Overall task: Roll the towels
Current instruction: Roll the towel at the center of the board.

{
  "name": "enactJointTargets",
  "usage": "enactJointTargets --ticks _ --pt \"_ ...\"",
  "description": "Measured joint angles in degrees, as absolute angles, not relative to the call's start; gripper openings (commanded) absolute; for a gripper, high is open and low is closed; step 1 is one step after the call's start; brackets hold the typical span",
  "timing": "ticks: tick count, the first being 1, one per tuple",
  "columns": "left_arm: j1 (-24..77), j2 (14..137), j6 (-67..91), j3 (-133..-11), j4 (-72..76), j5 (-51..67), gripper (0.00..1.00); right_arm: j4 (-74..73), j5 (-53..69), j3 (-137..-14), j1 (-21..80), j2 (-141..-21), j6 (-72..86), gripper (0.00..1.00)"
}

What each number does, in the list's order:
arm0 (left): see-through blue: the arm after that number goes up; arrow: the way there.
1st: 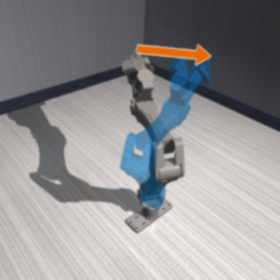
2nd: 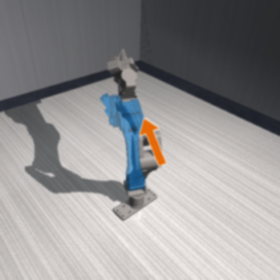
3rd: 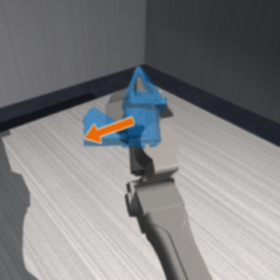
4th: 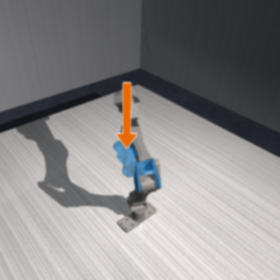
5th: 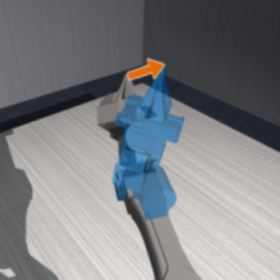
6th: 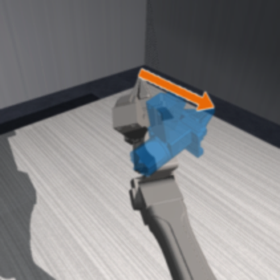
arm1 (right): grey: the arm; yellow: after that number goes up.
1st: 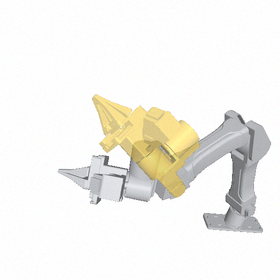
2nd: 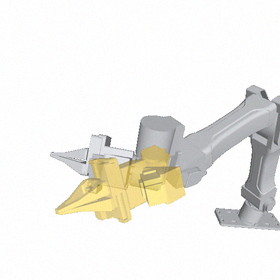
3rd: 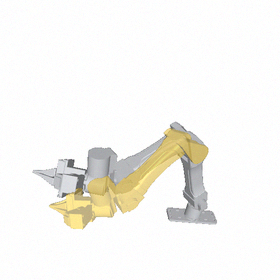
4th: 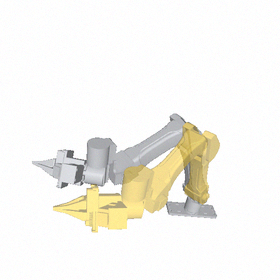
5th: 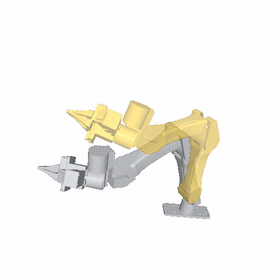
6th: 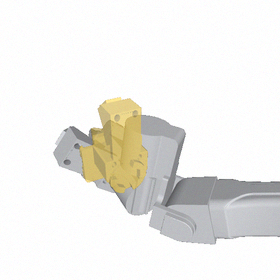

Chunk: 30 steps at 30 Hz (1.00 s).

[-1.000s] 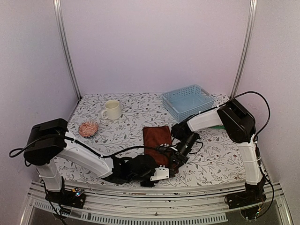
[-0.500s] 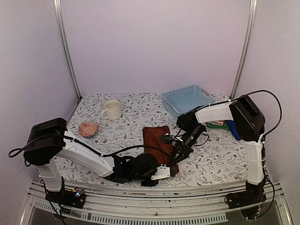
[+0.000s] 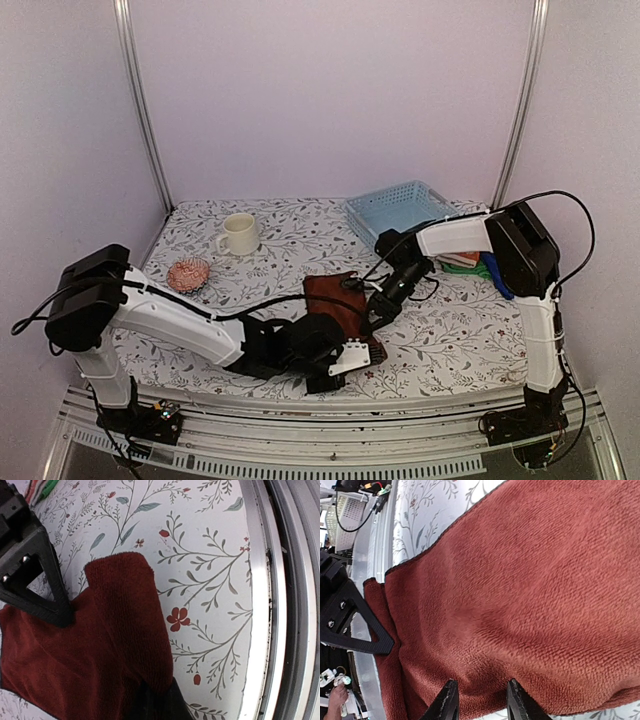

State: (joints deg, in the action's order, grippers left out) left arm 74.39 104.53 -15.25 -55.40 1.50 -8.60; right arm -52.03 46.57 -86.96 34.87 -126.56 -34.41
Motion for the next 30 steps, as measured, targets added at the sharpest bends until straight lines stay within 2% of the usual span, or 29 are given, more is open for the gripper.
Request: enactJointTargets --ticks 8,17,20,26,30 --pt "69.7 104.7 -9.7 -56.0 -0.1 0.0 0.00 -49.8 43.7 -84.6 34.1 -121.1 -33.4 0.40" --pt "62.0 108.2 -3.3 -59.0 -2.5 15.6 0.00 -42.6 42.6 -70.1 31.3 -91.5 -36.1 0.41" --pt "59.5 110.4 -1.5 -61.3 -3.0 21.1 0.00 -40.5 42.5 -64.5 31.6 -85.3 -37.8 0.41" --pt "56.3 114.9 3.0 -63.6 -3.0 32.5 0.00 -38.6 38.6 -57.5 34.5 -83.9 -41.3 0.40" --pt "54.5 116.3 6.4 -64.2 -2.5 38.4 0.00 -36.4 33.5 -54.3 40.4 -83.9 -43.0 0.43"
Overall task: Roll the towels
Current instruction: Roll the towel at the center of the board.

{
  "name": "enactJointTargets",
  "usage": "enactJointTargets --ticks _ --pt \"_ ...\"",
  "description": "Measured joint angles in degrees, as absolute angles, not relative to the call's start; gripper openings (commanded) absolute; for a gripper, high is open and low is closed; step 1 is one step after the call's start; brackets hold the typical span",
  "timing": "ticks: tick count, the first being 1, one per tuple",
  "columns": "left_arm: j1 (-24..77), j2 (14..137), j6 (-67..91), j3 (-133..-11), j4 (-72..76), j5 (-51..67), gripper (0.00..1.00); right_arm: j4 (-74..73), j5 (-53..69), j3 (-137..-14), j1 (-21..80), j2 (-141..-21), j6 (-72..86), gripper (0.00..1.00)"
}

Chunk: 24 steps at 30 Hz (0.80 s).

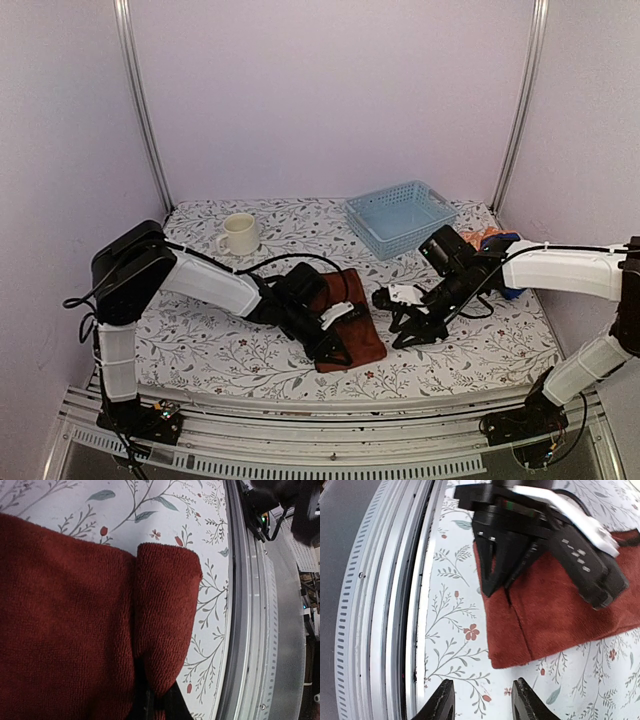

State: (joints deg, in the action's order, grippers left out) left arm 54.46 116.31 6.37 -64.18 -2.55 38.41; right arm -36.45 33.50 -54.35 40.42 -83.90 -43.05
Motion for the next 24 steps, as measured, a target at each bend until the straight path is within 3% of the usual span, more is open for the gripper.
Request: enactJointTargets --ticks 10,20,24 --pt "52.1 119.8 14.4 -66.6 -3.1 45.0 0.00 -27.1 19.5 -53.7 53.5 -89.6 -44.4 0.44" --pt "51.8 120.6 17.3 -67.6 -4.3 46.3 0.00 -21.4 13.3 -53.7 56.8 -97.3 -44.1 0.42" --pt "51.7 120.7 17.5 -67.8 -4.4 46.6 0.00 -19.9 11.6 -53.7 56.9 -98.4 -43.9 0.32"
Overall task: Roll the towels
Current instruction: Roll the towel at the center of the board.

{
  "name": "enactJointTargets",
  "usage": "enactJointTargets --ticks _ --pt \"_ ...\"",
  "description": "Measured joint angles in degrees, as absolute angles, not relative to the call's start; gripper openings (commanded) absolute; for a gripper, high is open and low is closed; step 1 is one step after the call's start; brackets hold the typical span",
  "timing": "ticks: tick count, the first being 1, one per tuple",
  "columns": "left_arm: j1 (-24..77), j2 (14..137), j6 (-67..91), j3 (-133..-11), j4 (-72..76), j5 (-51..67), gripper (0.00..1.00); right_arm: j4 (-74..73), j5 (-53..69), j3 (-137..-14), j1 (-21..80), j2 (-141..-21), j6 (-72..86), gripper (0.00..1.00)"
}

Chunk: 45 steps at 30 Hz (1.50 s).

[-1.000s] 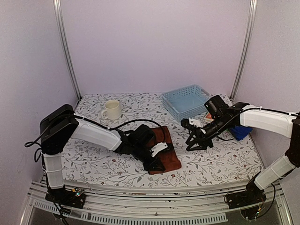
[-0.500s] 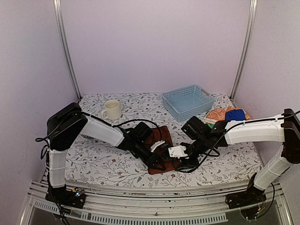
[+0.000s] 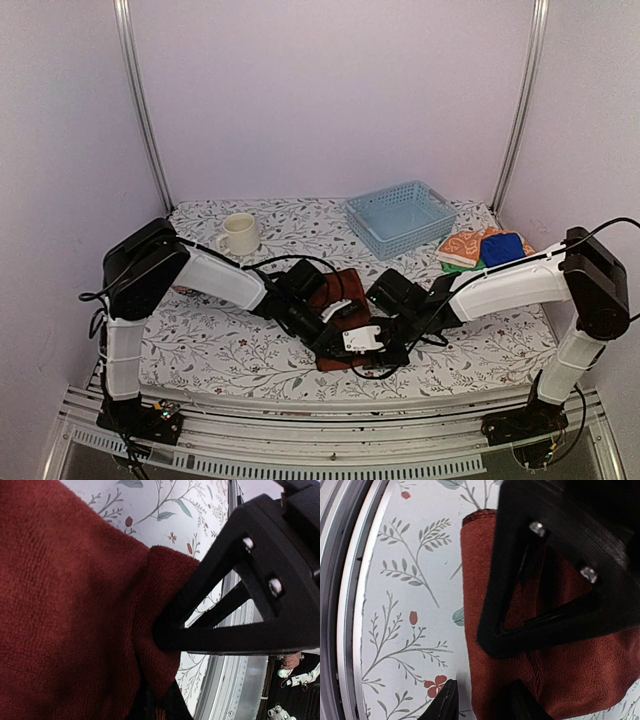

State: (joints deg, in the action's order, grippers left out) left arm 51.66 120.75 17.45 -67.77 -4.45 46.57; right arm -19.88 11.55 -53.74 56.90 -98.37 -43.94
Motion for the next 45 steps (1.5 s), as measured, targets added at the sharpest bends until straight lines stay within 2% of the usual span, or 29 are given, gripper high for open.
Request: enactJointTargets --ticks 3,9,17,23,29,31,35,45 --pt "51.5 120.9 17.5 -67.9 -4.6 46.9 0.06 -19.2 10.9 -53.8 56.9 -98.9 -44.1 0.23" --pt "51.2 119.8 17.0 -67.0 -4.7 45.8 0.24 -18.6 11.0 -54.2 56.9 -99.7 -44.4 0.11" --pt "50.0 106.6 16.3 -56.4 -3.7 38.3 0.32 -26.8 19.3 -59.2 55.4 -102.4 -44.1 0.08" --pt "50.8 87.6 16.3 -40.2 5.4 29.3 0.36 -39.7 31.4 -67.6 51.0 -108.9 -43.5 0.08" --pt "61.9 73.1 9.9 -30.0 12.7 9.7 0.40 -54.5 42.0 -81.6 45.3 -121.4 -44.0 0.08" --pt "65.8 72.6 7.0 -30.0 13.4 5.3 0.47 -59.3 45.0 -85.5 43.8 -125.5 -44.5 0.08" --pt "70.3 76.4 2.5 -33.3 13.0 -2.1 0.51 -67.5 50.8 -91.3 41.2 -131.9 -45.2 0.08" --pt "73.9 97.2 -9.0 -47.3 9.9 -10.2 0.46 -73.5 54.7 -93.8 39.8 -135.5 -46.3 0.09"
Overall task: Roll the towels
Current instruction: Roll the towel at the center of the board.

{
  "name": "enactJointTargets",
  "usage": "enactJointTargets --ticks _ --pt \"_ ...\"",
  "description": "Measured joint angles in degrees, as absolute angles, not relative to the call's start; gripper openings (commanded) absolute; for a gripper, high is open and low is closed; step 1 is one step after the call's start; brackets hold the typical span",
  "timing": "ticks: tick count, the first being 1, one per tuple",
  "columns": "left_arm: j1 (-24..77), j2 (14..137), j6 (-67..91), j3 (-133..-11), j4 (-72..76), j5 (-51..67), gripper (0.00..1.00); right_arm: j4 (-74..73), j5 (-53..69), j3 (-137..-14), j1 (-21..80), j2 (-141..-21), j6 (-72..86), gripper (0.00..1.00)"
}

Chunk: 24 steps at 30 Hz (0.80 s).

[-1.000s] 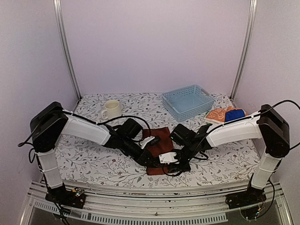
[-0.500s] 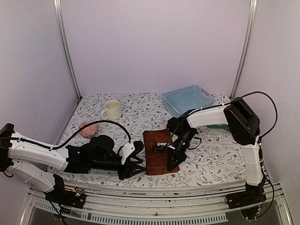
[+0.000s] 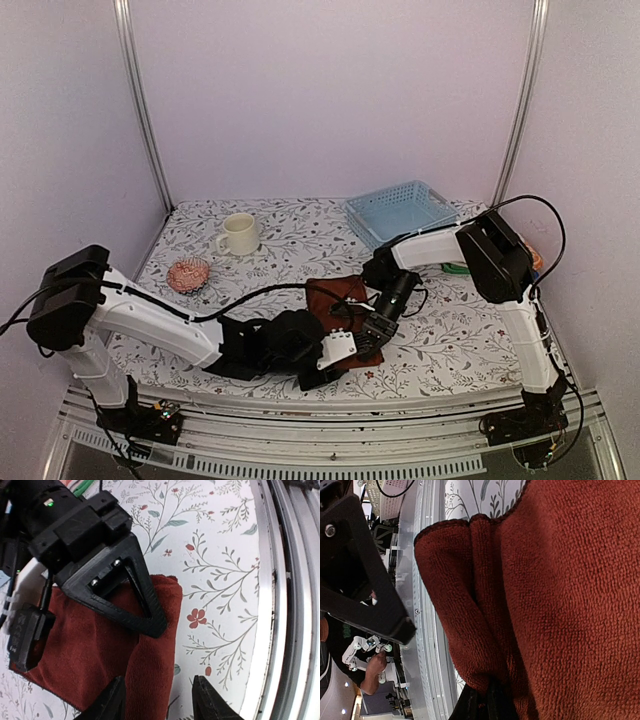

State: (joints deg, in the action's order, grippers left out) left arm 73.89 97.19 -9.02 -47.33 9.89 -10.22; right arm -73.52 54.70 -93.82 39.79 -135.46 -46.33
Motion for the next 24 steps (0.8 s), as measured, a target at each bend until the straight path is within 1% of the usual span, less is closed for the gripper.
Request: enactJointTargets --ticks 8,11,14,16,17,18,19,20,21,22,24 --pt "73.9 105.0 -16.5 -53.6 5.1 -12.2 0.43 -73.7 55.2 -93.8 39.7 -135.7 -46.3 0.09" --pt "73.9 106.8 -17.8 -54.7 4.5 -14.0 0.39 -73.8 55.5 -93.8 39.7 -135.9 -46.3 0.09" --pt "73.9 108.8 -18.7 -55.9 3.6 -15.7 0.29 -73.9 55.7 -93.8 39.6 -135.9 -46.3 0.09" --pt "73.9 109.8 -18.9 -56.7 3.6 -16.9 0.17 -73.9 55.7 -93.8 39.6 -135.9 -46.3 0.10" --pt "74.0 109.9 -19.0 -56.9 3.4 -17.3 0.11 -73.9 55.7 -93.8 39.6 -135.9 -46.3 0.11" --pt "74.0 109.9 -19.0 -57.0 3.2 -17.6 0.07 -73.9 55.8 -93.8 39.6 -135.9 -46.4 0.16" --pt "74.1 109.9 -19.1 -57.1 3.0 -17.9 0.04 -73.9 55.8 -93.8 39.6 -135.9 -46.4 0.23" --pt "74.1 109.9 -19.0 -57.2 2.8 -18.1 0.02 -74.0 55.9 -93.8 39.6 -135.9 -46.5 0.31" --pt "74.1 109.9 -19.0 -57.4 2.4 -18.2 0.00 -74.0 56.2 -93.7 39.6 -135.7 -46.5 0.36" --pt "74.1 109.9 -18.9 -57.5 2.2 -18.2 0.00 -74.0 56.2 -93.6 39.6 -135.2 -46.0 0.39" --pt "74.1 109.9 -18.5 -57.9 1.3 -17.8 0.00 -73.7 55.4 -92.8 39.6 -133.0 -46.2 0.41"
